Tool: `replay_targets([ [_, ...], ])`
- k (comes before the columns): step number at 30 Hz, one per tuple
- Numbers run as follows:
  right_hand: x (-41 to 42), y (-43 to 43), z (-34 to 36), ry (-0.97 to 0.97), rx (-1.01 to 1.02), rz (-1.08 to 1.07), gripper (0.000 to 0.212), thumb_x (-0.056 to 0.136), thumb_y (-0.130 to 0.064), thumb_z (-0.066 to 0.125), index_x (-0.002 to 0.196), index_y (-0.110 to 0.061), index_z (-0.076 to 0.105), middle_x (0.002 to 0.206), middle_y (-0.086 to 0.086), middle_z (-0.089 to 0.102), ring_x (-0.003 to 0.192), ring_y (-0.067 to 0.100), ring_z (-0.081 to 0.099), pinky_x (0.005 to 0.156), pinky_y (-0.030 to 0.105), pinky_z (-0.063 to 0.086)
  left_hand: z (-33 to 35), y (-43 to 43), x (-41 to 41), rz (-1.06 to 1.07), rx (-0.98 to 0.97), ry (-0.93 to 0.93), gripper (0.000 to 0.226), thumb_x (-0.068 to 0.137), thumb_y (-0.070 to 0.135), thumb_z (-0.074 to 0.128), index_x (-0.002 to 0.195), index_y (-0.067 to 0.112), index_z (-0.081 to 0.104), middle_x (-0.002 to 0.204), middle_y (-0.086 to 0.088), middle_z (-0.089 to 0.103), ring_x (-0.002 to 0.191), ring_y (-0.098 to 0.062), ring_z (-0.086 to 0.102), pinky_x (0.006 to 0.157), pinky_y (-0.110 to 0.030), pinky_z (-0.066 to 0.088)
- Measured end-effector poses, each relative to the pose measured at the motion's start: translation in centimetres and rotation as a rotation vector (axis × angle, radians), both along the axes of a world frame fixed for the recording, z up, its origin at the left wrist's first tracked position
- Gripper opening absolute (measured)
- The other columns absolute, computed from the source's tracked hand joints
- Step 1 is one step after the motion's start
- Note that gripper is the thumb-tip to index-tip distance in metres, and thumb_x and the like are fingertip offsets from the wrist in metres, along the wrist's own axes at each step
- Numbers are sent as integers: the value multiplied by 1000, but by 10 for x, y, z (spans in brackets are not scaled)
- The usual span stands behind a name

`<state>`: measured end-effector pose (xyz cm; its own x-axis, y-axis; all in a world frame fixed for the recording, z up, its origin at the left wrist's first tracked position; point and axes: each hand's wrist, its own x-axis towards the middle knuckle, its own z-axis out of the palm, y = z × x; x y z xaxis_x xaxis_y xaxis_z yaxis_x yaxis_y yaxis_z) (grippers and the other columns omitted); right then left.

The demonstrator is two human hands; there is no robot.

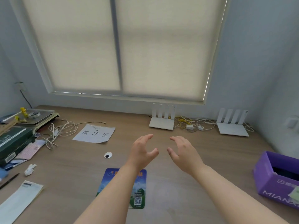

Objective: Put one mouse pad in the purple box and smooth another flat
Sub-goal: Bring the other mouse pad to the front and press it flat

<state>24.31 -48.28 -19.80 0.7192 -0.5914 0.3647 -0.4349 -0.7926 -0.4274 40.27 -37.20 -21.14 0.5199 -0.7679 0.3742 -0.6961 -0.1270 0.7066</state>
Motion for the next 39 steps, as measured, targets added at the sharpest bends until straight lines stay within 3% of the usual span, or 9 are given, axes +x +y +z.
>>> replay_targets([
  [7, 80, 38, -18, 117, 15, -51, 51, 93, -39, 49, 136, -14, 43, 136, 2, 50, 126, 16, 43, 104, 31, 38, -26, 33, 102, -67, 65, 36, 60, 77, 29, 70, 132, 14, 53, 127, 1, 59, 121, -14, 52, 104, -30, 41],
  [14, 136, 65, -41, 230, 61, -69, 51, 94, -38, 48, 138, -14, 41, 139, 3, 48, 128, 17, 41, 106, 32, 36, -53, 65, 173, -108, 161, 31, 61, 79, 30, 71, 135, 13, 51, 131, -1, 58, 121, -13, 51, 100, -21, 35],
  [24, 156, 64, -125, 410, 255, -104, 51, 95, -36, 45, 140, -12, 38, 142, 4, 45, 131, 19, 38, 110, 32, 30, -127, 94, 199, -17, 341, 290, 62, 77, 30, 74, 133, 16, 53, 125, 5, 61, 111, -9, 56, 92, -22, 40],
  [28, 155, 60, -173, 482, 378, -127, 52, 94, -37, 45, 140, -15, 37, 142, 3, 43, 130, 20, 39, 108, 38, 35, -158, 106, 205, 53, 400, 384, 45, 76, 22, 74, 119, 21, 60, 106, 14, 61, 103, -10, 58, 91, -26, 43],
  [32, 158, 61, -209, 546, 442, -177, 52, 93, -36, 46, 139, -15, 38, 141, 4, 44, 128, 22, 41, 104, 37, 39, -194, 118, 209, 110, 487, 479, 59, 75, 26, 75, 130, 14, 55, 121, 4, 61, 108, -12, 56, 91, -24, 40],
  [36, 158, 61, -236, 593, 507, -219, 52, 94, -34, 46, 140, -13, 36, 142, 6, 43, 129, 24, 41, 103, 37, 39, -225, 127, 213, 150, 557, 564, 66, 74, 32, 77, 133, 16, 53, 129, 7, 58, 117, -14, 55, 99, -32, 44],
  [37, 157, 61, -241, 597, 529, -228, 52, 94, -33, 47, 140, -12, 36, 141, 7, 44, 128, 24, 42, 104, 37, 39, -231, 129, 213, 149, 570, 576, 61, 74, 31, 77, 130, 19, 55, 127, 11, 59, 117, -13, 56, 98, -32, 45],
  [39, 155, 62, -252, 590, 574, -261, 52, 92, -29, 50, 139, -9, 38, 138, 9, 46, 126, 26, 44, 103, 37, 39, -242, 132, 213, 177, 570, 563, 35, 74, 28, 76, 107, 32, 64, 111, 19, 66, 104, -6, 62, 84, -28, 49],
])
